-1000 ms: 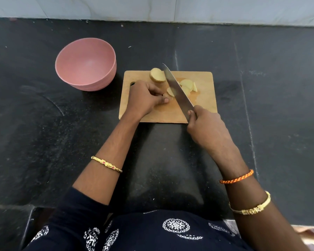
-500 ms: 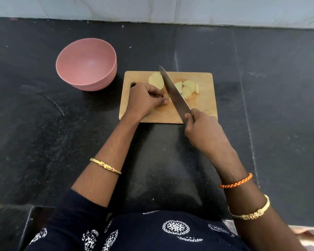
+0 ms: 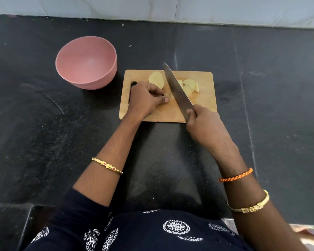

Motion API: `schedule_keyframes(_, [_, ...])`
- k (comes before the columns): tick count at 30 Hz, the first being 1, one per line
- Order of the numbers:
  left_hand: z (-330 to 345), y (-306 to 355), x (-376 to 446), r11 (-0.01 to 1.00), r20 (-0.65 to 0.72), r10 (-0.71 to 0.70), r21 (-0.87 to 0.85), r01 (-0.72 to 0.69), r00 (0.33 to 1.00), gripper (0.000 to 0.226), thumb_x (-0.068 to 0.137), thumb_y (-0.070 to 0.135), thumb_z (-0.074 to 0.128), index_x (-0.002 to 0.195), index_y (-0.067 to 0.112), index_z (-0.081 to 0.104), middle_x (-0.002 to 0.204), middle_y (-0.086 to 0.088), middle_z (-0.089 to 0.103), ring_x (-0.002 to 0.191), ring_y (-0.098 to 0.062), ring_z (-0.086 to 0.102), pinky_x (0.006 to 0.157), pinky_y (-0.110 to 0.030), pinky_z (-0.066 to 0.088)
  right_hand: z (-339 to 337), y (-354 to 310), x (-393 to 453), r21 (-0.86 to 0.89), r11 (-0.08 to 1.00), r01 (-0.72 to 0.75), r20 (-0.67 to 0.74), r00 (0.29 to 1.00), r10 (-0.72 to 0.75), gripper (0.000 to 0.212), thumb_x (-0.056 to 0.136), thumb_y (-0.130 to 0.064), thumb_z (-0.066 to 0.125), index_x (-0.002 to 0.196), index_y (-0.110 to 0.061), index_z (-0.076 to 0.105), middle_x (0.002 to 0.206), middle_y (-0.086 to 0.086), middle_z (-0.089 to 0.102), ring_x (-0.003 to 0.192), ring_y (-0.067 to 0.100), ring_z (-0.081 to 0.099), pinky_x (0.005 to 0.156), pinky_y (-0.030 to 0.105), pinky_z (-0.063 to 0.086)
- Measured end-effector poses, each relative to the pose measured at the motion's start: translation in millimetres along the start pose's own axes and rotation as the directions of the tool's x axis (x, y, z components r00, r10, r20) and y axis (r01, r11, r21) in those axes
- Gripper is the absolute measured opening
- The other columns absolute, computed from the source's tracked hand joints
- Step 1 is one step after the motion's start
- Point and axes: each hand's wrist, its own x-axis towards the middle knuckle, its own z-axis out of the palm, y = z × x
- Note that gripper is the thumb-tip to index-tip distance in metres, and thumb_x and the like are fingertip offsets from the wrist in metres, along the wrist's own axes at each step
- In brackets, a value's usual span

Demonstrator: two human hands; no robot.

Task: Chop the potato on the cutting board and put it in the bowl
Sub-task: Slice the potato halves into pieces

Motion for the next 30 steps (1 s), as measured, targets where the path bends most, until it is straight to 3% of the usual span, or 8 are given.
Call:
schedule_keyframes(5, [0.1, 1.6, -0.7, 1.0, -0.011, 0.01, 0.028, -0.009, 1.0, 0.03, 0.07, 0.019, 0.08, 0.097, 0.009, 0.072, 0.096, -0.002, 0.072, 0.088, -0.007, 0.064, 0.088, -0.026, 0.052, 0.9, -6.6, 3.8, 0.028, 1.0, -0.007, 0.061, 0.998, 0.005, 0.025, 0.102, -0.029, 0.036, 0.116, -0.017, 0.052, 0.095, 0.0, 0.053, 0.074, 0.013, 0.053, 0.073, 0.032, 0.048])
schedule_keyframes(9, [3.7, 1.5, -1.9, 0.998, -0.048, 0.014, 0.063, -0.011, 0.999, 0.029, 0.072, 0.018, 0.079, 0.098, 0.009, 0.072, 0.096, -0.003, 0.072, 0.088, -0.008, 0.065, 0.088, -0.029, 0.054, 8.2, -6.5, -3.3, -0.028, 0.999, -0.018, 0.083, 0.996, 0.02, 0.015, 0.101, -0.029, 0.037, 0.106, -0.017, 0.047, 0.091, 0.007, 0.056, 0.079, 0.021, 0.058, 0.072, 0.037, 0.05])
schedule_keyframes(13, [3.9, 0.9, -2.5, 0.997, -0.07, 0.02, 0.071, -0.015, 0.997, 0.029, 0.071, 0.018, 0.08, 0.098, 0.009, 0.073, 0.096, -0.004, 0.072, 0.087, -0.008, 0.065, 0.087, -0.028, 0.054, 6.7, 4.6, -19.3, -0.075, 0.997, -0.018, 0.073, 0.997, 0.023, 0.019, 0.102, -0.032, 0.033, 0.094, -0.017, 0.044, 0.079, 0.006, 0.05, 0.077, 0.025, 0.054, 0.07, 0.038, 0.046])
schedule_keyframes(18, [4.7, 0.7, -1.4, 0.998, -0.055, 0.001, 0.056, 0.002, 0.998, 0.03, 0.068, 0.019, 0.082, 0.095, 0.009, 0.073, 0.095, -0.002, 0.071, 0.085, -0.007, 0.064, 0.087, -0.025, 0.052, -7.7, 10.3, -26.1, 0.064, 0.998, 0.001, -0.036, 0.999, 0.001, 0.025, 0.1, -0.032, 0.035, 0.082, -0.018, 0.045, 0.081, 0.009, 0.056, 0.075, 0.03, 0.056, 0.065, 0.035, 0.043])
schedule_keyframes(25, [2.8, 2.3, -4.2, 0.999, -0.04, 0.019, 0.041, -0.017, 0.999, 0.028, 0.071, 0.016, 0.08, 0.097, 0.009, 0.072, 0.095, -0.002, 0.071, 0.087, -0.006, 0.064, 0.088, -0.025, 0.053, -2.4, -4.5, -3.1, 0.099, 0.995, -0.005, 0.067, 0.998, -0.002, 0.023, 0.102, -0.029, 0.035, 0.106, -0.015, 0.052, 0.099, 0.004, 0.055, 0.069, 0.011, 0.049, 0.068, 0.03, 0.041])
schedule_keyframes(30, [1.0, 3.4, -3.0, 0.998, -0.037, 0.027, 0.063, -0.025, 0.999, 0.028, 0.071, 0.017, 0.08, 0.098, 0.009, 0.072, 0.096, -0.001, 0.072, 0.086, -0.003, 0.063, 0.085, -0.018, 0.049, -4.9, -6.8, -1.4, 0.099, 0.995, -0.011, 0.086, 0.996, 0.002, 0.028, 0.103, -0.029, 0.035, 0.118, -0.014, 0.053, 0.101, 0.001, 0.049, 0.07, 0.009, 0.049, 0.07, 0.03, 0.042])
